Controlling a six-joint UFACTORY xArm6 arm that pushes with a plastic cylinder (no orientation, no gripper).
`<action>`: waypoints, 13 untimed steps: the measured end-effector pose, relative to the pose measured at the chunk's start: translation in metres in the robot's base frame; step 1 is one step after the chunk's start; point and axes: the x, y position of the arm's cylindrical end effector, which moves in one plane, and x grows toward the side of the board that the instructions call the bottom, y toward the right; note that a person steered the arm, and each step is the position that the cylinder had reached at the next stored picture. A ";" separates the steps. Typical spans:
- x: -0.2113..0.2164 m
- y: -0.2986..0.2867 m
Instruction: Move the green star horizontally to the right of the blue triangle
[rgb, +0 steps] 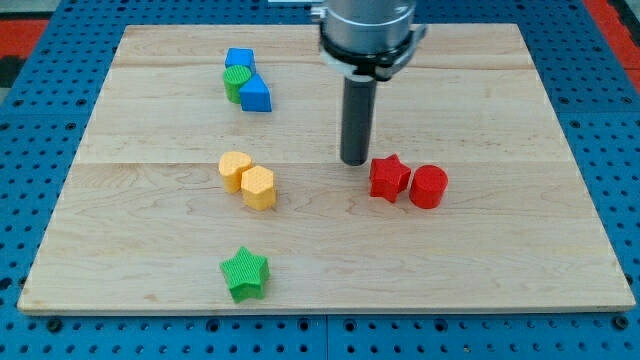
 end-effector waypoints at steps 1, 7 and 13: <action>0.050 0.022; 0.108 -0.171; -0.003 -0.261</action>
